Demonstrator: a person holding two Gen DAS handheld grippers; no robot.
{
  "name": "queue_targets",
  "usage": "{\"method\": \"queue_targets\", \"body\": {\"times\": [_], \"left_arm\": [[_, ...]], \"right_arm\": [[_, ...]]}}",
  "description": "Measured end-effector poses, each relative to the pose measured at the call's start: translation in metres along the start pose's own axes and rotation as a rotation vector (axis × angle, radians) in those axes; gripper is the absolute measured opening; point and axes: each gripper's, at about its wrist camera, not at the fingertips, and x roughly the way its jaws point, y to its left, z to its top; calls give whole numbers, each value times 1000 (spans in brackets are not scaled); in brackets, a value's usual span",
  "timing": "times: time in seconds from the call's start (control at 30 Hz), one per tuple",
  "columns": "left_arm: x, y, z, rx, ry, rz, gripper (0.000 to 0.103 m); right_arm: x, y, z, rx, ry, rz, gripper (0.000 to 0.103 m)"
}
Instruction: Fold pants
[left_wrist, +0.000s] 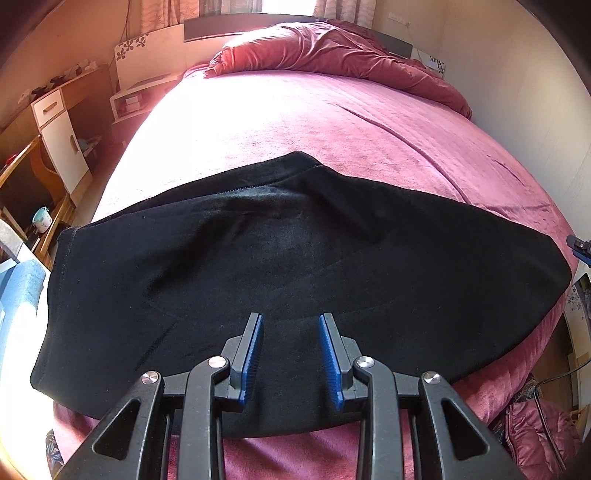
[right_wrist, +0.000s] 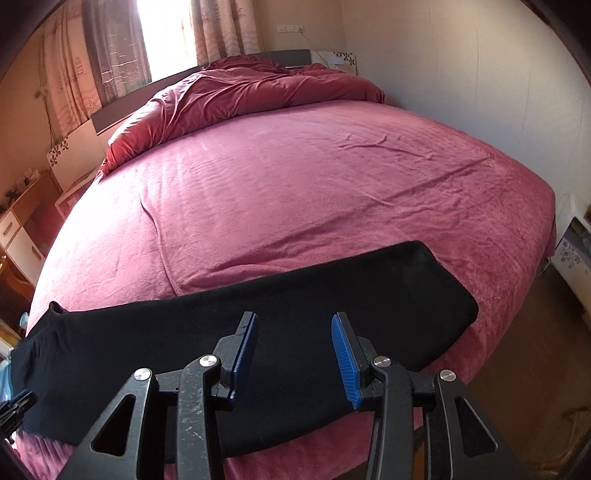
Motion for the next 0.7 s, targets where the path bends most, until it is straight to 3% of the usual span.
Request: {"method": "queue_targets", "body": {"times": [0.17, 0.27, 0.37, 0.5, 0.7], "left_arm": [[4, 1, -1, -6, 10, -1, 31], [4, 1, -1, -6, 7, -5, 31], [4, 3, -1, -12, 3, -7, 31], [7, 3, -2, -12, 11, -8, 31], [8, 5, -2, -15, 10, -6, 31]], "right_arm": [[6, -33, -10, 38, 58, -71, 42], [8, -75, -19, 214, 86, -64, 42], [6, -104, -28, 309, 106, -77, 42], [10, -129, -35, 411, 120, -63, 42], [31, -162, -44, 596, 136, 27, 42]]}}
